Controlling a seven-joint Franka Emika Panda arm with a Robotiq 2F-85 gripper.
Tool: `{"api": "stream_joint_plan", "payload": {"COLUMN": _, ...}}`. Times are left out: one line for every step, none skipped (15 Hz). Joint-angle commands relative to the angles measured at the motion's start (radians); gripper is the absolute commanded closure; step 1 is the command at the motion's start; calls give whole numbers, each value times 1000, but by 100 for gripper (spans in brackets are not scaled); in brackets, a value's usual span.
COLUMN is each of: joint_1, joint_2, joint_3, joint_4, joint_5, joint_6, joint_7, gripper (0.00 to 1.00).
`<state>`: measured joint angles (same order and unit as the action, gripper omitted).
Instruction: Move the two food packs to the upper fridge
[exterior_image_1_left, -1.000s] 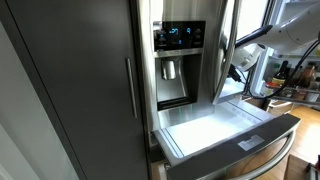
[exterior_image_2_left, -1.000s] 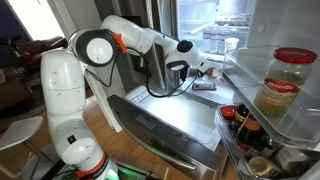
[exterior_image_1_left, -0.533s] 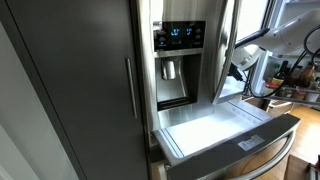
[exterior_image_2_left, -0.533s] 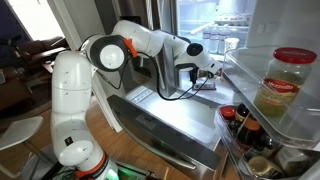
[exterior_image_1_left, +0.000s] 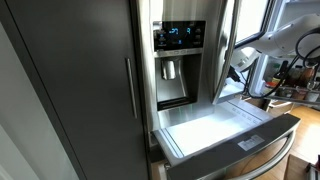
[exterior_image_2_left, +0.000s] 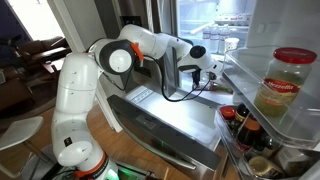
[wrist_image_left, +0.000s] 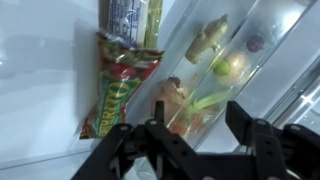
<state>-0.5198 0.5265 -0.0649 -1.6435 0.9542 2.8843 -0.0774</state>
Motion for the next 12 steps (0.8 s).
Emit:
{"api": "stream_joint_plan", "payload": {"joint_1": -18, "joint_2": -17, "joint_3": 17, "joint_4": -20, "joint_5": 26, "joint_6": -8, "joint_7": -24, "gripper": 4}}
{"api": "stream_joint_plan", "payload": {"joint_1": -14, "joint_2": -28, "joint_3": 11, "joint_4": -35, "joint_5": 18, "joint_6": -13, "joint_7": -15, "gripper": 0}}
{"api": "stream_joint_plan", "payload": {"joint_1": -13, "joint_2": -45, "joint_3": 6, "joint_4": -59, "joint_5": 13, "joint_6": -28, "joint_7": -8, "gripper": 0}}
{"api": "stream_joint_plan", "payload": {"joint_1": -7, "joint_2": -57, "joint_3": -3, "joint_4": -84, "joint_5": 2, "joint_6": -28, "joint_7": 0, "gripper": 0}}
{"api": "stream_joint_plan", "payload": {"joint_1": 0, "joint_2": -71, "joint_3": -14, "joint_4": -112, "joint_5": -8, "joint_6": -22, "joint_7": 9, "gripper": 0}}
{"api": "stream_joint_plan", "payload": {"joint_1": 0, "joint_2": -83, "joint_3": -19, "joint_4": -133, "joint_5": -11, "joint_6": -22, "joint_7": 5, "gripper": 0}}
{"api": "stream_joint_plan", "payload": {"joint_1": 1, "joint_2": -102, "joint_3": -30, "joint_4": -165, "joint_5": -23, "joint_6": -42, "joint_7": 11, "gripper": 0}}
{"api": "stream_joint_plan", "payload": {"joint_1": 6, "joint_2": -120, "joint_3": -43, "joint_4": -199, "joint_5": -34, "joint_6": -35, "joint_7": 14, "gripper": 0}}
{"api": "stream_joint_plan", "payload": {"joint_1": 6, "joint_2": -135, "joint_3": -51, "joint_4": -228, "joint_5": -41, "joint_6": -33, "joint_7": 9, "gripper": 0}}
{"api": "stream_joint_plan", "payload": {"joint_1": 7, "joint_2": -162, "joint_3": -67, "joint_4": -267, "joint_5": -63, "joint_6": -55, "joint_7": 8, "gripper": 0}}
{"api": "stream_joint_plan", "payload": {"joint_1": 8, "joint_2": -184, "joint_3": -81, "joint_4": -299, "joint_5": -80, "joint_6": -73, "joint_7": 14, "gripper": 0}}
{"api": "stream_joint_plan", "payload": {"joint_1": 5, "joint_2": -212, "joint_3": -92, "joint_4": -332, "joint_5": -104, "joint_6": -102, "joint_7": 3, "gripper": 0}}
